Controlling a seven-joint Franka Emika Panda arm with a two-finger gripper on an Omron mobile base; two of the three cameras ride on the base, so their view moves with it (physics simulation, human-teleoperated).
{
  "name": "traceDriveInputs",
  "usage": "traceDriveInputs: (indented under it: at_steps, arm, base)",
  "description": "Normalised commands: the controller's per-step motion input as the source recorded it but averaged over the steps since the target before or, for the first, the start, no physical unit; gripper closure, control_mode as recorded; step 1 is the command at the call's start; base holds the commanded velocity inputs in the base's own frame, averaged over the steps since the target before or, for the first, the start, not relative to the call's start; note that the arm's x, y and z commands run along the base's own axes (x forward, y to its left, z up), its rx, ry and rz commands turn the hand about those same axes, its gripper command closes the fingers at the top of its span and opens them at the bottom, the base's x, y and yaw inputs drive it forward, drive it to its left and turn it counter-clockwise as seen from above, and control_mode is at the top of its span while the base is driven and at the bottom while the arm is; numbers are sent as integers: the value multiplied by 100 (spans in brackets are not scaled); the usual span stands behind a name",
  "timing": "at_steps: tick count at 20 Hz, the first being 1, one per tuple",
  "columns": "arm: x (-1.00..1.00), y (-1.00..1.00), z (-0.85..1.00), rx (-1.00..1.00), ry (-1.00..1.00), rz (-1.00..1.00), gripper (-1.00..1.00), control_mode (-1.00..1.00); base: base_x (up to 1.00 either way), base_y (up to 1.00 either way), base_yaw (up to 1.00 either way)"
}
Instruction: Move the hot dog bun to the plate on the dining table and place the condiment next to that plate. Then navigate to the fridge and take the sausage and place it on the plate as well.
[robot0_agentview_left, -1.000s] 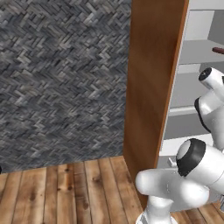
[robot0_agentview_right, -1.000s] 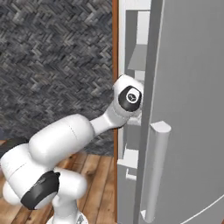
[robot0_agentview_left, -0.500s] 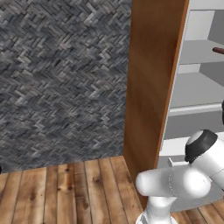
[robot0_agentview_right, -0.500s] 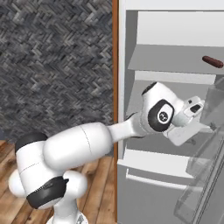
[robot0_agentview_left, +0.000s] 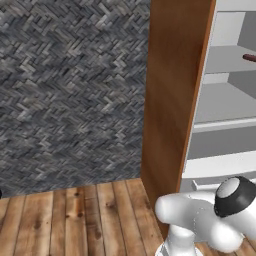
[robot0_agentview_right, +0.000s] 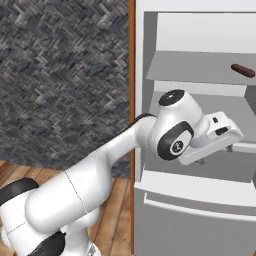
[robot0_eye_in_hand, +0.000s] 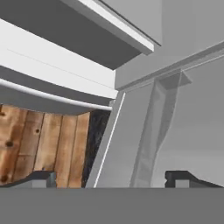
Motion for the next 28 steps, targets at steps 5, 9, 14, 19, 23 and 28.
traceDriveInputs:
  at_steps: [5,9,14,19,23,28]
  arm:
    - [0,100,5,18,-2,29,-100,-100]
    - [5,100,0,5,0,24,-100,-100]
    - [5,100,0,0,0,6,-100,-100]
    - [1,100,3,0,0,-2,-100,-100]
    - [0,100,3,0,0,-10,-100,-100]
    - [0,58,10,6,0,-6,-100,-100]
  base:
    - [0,0,0]
    - [0,0,0]
    - [0,0,0]
    - [0,0,0]
    - [0,0,0]
    - [0,0,0]
